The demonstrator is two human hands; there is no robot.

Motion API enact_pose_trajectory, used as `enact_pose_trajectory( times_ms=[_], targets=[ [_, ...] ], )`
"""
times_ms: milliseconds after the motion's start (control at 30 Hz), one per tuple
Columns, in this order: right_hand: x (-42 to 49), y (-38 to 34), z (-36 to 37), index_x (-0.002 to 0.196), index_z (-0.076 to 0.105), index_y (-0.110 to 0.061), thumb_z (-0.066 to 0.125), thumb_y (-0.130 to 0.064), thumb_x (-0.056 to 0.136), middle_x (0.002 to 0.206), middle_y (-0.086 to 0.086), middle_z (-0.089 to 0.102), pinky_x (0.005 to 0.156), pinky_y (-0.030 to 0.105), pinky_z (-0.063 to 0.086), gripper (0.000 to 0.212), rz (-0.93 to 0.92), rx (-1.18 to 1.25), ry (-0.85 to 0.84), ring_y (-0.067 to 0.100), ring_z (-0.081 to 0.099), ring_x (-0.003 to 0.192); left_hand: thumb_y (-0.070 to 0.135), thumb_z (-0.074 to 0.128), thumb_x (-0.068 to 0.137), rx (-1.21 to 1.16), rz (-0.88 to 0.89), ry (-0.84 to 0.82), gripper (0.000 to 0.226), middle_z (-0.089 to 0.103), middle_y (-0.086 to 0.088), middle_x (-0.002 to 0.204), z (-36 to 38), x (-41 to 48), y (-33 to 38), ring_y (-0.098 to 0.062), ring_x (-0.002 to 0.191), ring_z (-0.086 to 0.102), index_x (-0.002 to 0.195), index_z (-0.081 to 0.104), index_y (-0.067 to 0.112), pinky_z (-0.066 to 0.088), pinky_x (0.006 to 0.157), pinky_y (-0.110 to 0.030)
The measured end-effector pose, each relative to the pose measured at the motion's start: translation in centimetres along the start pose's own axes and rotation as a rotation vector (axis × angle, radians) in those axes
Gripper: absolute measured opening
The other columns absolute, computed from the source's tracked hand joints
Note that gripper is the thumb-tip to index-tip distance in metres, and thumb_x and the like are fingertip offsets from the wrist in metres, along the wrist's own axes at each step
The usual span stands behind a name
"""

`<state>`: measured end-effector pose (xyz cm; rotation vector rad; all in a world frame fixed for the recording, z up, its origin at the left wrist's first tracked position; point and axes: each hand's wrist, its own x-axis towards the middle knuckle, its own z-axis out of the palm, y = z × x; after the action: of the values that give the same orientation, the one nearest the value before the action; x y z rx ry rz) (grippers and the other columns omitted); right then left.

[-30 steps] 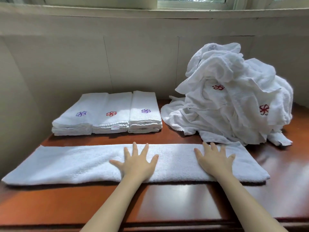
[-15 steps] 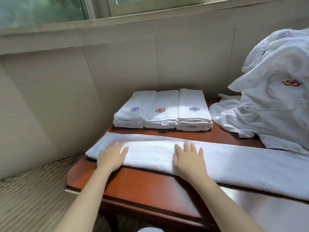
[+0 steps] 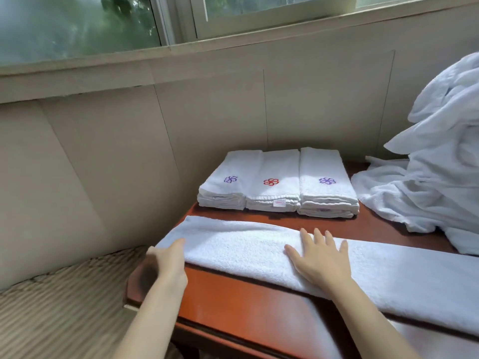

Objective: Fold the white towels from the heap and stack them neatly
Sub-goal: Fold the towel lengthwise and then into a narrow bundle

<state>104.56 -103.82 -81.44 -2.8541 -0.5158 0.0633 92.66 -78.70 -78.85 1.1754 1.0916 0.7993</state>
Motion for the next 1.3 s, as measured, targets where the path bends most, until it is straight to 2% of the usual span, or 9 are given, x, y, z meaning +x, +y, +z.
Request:
enact_pose_trajectory(
  times_ms=[133, 267, 400, 533, 600, 700, 967, 1167, 1300],
  targets=[
    [0.3, -0.1, 0.2, 0.152, 0.013, -0.029, 0.014, -0.069, 0.09, 0.16, 0.005, 0.01, 0.115, 0.055, 0.001, 0.074, -0.001, 0.002, 0.027, 0.026, 0.002, 0.148, -0.002, 0.064, 0.085, -0.306, -0.226, -0.063, 0.057, 0.055, -0.013, 0.13, 1.4, 0.3, 1.2, -0.028, 0.112, 0.057, 0.137, 0.04, 0.003, 0.047, 0.084, -0.033],
    [-0.2, -0.2, -0.6, 0.14, 0.04, -0.023, 0.028, -0.051, 0.098, 0.156, 0.009, 0.022, 0.116, 0.05, 0.005, 0.051, -0.084, 0.101, 0.044, 0.024, 0.01, 0.146, -0.003, 0.061, 0.082, -0.115, -0.114, -0.044, 0.05, 0.059, -0.018, 0.123, 2.1, -0.6, 3.0, -0.031, 0.103, 0.059, 0.13, 0.049, 0.002, 0.047, 0.083, -0.034],
    [-0.8, -0.2, -3.1, 0.127, 0.058, -0.011, 0.046, -0.039, 0.098, 0.144, 0.011, 0.046, 0.112, 0.037, 0.028, 0.043, -0.004, 0.927, 0.097, 0.02, 0.038, 0.136, -0.006, 0.059, 0.08, 0.061, 0.365, -0.387, 0.036, 0.065, -0.013, 0.105, 4.6, -6.7, 5.0, -0.023, 0.089, 0.062, 0.112, 0.058, 0.01, 0.052, 0.079, -0.032],
    [-1.4, 0.5, -4.9, 0.134, 0.047, -0.011, 0.025, -0.06, 0.096, 0.124, 0.023, 0.06, 0.098, 0.053, 0.043, 0.065, 0.106, 1.962, -0.328, 0.04, 0.057, 0.114, 0.007, 0.067, 0.085, 0.39, 0.602, -0.975, 0.033, 0.066, 0.003, 0.101, 6.3, -13.9, 4.1, -0.004, 0.077, 0.057, 0.11, 0.064, 0.027, 0.045, 0.065, -0.012],
    [-2.0, 1.8, -5.0, 0.118, 0.048, 0.002, 0.021, -0.059, 0.097, 0.095, 0.03, 0.068, 0.071, 0.053, 0.055, 0.069, 0.167, 2.202, -0.451, 0.043, 0.068, 0.088, 0.015, 0.065, 0.089, 0.622, 0.674, -1.272, 0.033, 0.06, 0.008, 0.114, 6.2, -16.1, 2.9, 0.001, 0.093, 0.057, 0.116, 0.062, 0.033, 0.046, 0.079, -0.01],
    [-2.5, 4.7, -5.2, 0.117, 0.061, -0.003, 0.032, -0.076, 0.081, 0.114, 0.025, 0.065, 0.082, 0.053, 0.051, 0.087, 0.089, 2.359, -0.438, 0.04, 0.064, 0.105, 0.021, 0.061, 0.092, 0.759, 0.838, -1.263, 0.026, 0.056, 0.012, 0.122, 5.6, -16.1, 2.3, 0.003, 0.109, 0.051, 0.116, 0.064, 0.031, 0.04, 0.092, -0.011],
    [-2.9, 7.9, -5.7, 0.146, 0.027, -0.017, 0.075, -0.022, 0.08, 0.149, 0.009, 0.033, 0.109, 0.039, 0.032, 0.082, 0.299, 1.402, -0.26, 0.022, 0.037, 0.131, 0.029, 0.055, 0.092, 0.996, 0.674, -0.538, 0.046, 0.044, -0.005, 0.141, 6.3, -10.8, 0.9, -0.027, 0.129, 0.042, 0.137, 0.046, 0.024, 0.031, 0.107, -0.032],
    [-3.1, 6.8, -5.3, 0.105, 0.053, -0.006, 0.071, -0.018, 0.084, 0.105, 0.011, 0.057, 0.064, 0.026, 0.04, 0.031, 0.268, 1.18, -0.094, 0.017, 0.054, 0.082, 0.047, 0.044, 0.093, 1.119, 0.496, -0.61, 0.061, 0.037, -0.008, 0.145, 6.4, -11.1, -2.5, -0.034, 0.131, 0.035, 0.148, 0.022, 0.031, 0.032, 0.107, -0.039],
    [-3.2, 6.7, -5.4, 0.093, 0.057, 0.002, 0.063, -0.008, 0.085, 0.1, 0.004, 0.048, 0.065, 0.03, 0.041, 0.014, 0.232, 1.21, 0.018, 0.023, 0.054, 0.081, 0.046, 0.044, 0.095, 1.091, 0.543, -0.579, 0.059, 0.038, -0.008, 0.144, 6.0, -11.4, -2.9, -0.034, 0.131, 0.034, 0.148, 0.023, 0.03, 0.031, 0.107, -0.041]
  ],
)
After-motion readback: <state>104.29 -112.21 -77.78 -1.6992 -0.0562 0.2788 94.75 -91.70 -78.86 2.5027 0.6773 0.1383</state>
